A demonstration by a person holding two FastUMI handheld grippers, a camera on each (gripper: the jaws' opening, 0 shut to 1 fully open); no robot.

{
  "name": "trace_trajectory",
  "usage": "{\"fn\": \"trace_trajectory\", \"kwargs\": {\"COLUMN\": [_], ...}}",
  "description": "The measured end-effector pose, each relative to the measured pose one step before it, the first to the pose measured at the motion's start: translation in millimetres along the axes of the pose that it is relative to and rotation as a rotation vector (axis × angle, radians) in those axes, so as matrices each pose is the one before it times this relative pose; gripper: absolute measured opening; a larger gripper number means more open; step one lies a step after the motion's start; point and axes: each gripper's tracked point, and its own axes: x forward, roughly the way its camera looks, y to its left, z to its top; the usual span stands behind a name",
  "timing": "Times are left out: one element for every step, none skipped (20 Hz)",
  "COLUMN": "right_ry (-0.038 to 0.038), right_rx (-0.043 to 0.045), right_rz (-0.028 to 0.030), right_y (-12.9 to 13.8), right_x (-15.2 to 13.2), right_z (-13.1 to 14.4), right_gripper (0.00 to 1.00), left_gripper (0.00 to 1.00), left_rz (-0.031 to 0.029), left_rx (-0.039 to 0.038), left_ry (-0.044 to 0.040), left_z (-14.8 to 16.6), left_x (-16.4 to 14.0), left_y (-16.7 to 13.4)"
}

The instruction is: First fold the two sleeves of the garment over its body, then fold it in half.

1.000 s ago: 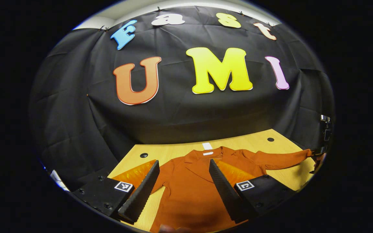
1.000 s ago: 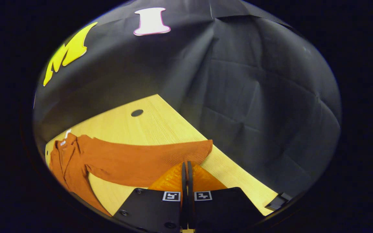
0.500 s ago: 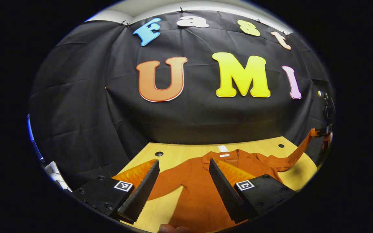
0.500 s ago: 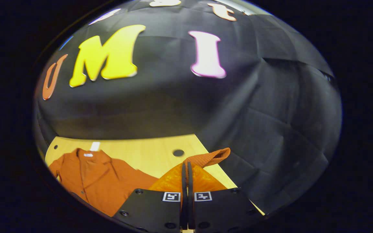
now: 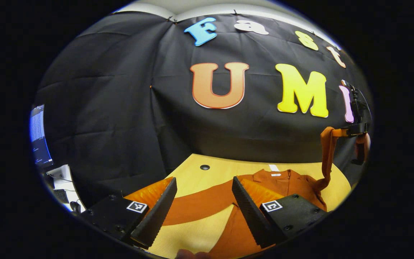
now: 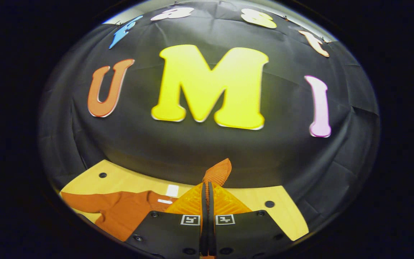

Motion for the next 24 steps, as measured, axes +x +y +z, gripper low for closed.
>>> {"fn": "trace_trajectory", "kwargs": {"right_ry": [0.01019,0.0125,0.01545,0.01882,0.02172,0.02557,0.02367,0.0271,0.04437,0.0438,0.03263,0.02185,0.0182,0.02225,0.01887,0.01313,0.00732,0.00335,-0.00115,-0.00493,-0.00863,-0.00464,-0.00664,-0.00591], "right_rx": [-0.00575,-0.00725,-0.00654,-0.00826,-0.00886,-0.00458,-0.00293,-0.00684,-0.00844,-0.00876,0.00157,0.00295,-0.00165,-0.00663,-0.00197,0.00995,0.01415,0.01869,0.01482,0.00503,-0.00046,-0.00699,-0.00307,0.00134], "right_rz": [0.01899,0.02166,0.0175,0.01574,0.01703,0.01501,0.01732,0.01033,0.00907,0.01605,0.005,0.00189,-0.00016,-0.00136,0.00376,0.01414,0.03428,0.04107,0.03418,0.01375,0.00913,0.00106,0.00372,0.00849], "right_y": [20.09,21.4,19.68,21.42,19.5,20.48,21.44,18.2,17.44,19.53,14.2,11.51,9.77,6.36,5.05,5.67,6.22,7.82,6.94,2.52,1.08,-0.53,1.54,0.79], "right_x": [5.93,7.68,6.9,7.2,8.86,8.42,8.53,9.78,10.81,6.87,11.11,10.69,10.52,7.84,4.54,2.71,-0.4,-1.87,0.51,-1.87,-0.95,-3.24,-3.76,-3.3], "right_z": [-5.52,-8.23,-10.97,-11.29,-14.74,-15.67,-16.73,-17.32,-21.13,-21.11,-15.86,-11.93,-9.86,-8.88,-9.08,-5.57,-2.15,-0.07,-0.89,1.26,2.1,2.11,1.94,1.8], "right_gripper": [0.01,0.0,0.0,0.0,0.0,0.01,0.0,0.01,0.01,0.01,0.01,0.01,0.01,0.02,0.02,0.04,0.06,0.08,0.15,0.18,0.17,0.24,0.38,0.45], "left_gripper": [1.0,0.99,1.0,0.99,0.99,0.99,1.0,1.0,1.0,0.99,1.0,0.99,0.99,0.99,0.99,0.99,0.99,0.99,0.99,0.99,0.99,1.0,1.0,1.0], "left_rz": [0.00954,0.00946,0.0045,-0.00122,0.0017,0.00363,0.00474,0.00295,0.0042,0.00681,0.00818,0.01093,0.01177,0.01371,0.01186,0.01049,0.00795,0.00756,0.0063,0.00738,0.00549,0.00441,0.00217,0.00327], "left_rx": [-0.00401,-0.0029,-0.00741,-0.01004,-0.00651,-0.00644,-0.00959,-0.013,-0.01245,-0.01036,-0.00619,-0.00067,0.00353,0.00499,0.00375,-0.00051,-0.00744,-0.01048,-0.01123,-0.01154,-0.00941,-0.00994,-0.0083,-0.00502], "left_ry": [-0.00236,-0.00173,0.00038,0.00131,0.00517,0.00559,0.00591,0.00603,0.00363,0.00441,0.00395,0.00434,0.00363,0.00364,0.00548,0.00545,0.00591,0.00914,0.00704,0.00535,0.00405,0.00436,0.00202,0.00604], "left_z": [-0.49,0.71,-0.01,-0.13,-1.63,-4.07,-2.26,-0.95,-1.04,0.22,-1.99,0.1,-0.62,-2.71,-2.27,-1.62,-2.38,-4.76,-3.2,-3.14,-3.07,-2.43,-1.75,-2.89], "left_x": [-0.1,0.74,-0.2,-3.4,0.18,-0.09,-1.68,-2.09,-1.19,-2.48,-2.3,-2.9,-3.13,-2.04,-1.49,-1.82,-0.36,1.14,1.58,1.06,2.59,2.83,2.3,2.55], "left_y": [7.73,6.37,6.23,5.16,4.77,7.59,6.82,5.76,5.93,6.59,8.01,8.03,7.9,8.8,7.36,7.0,5.22,4.97,3.93,4.54,3.32,2.67,1.74,1.82]}}
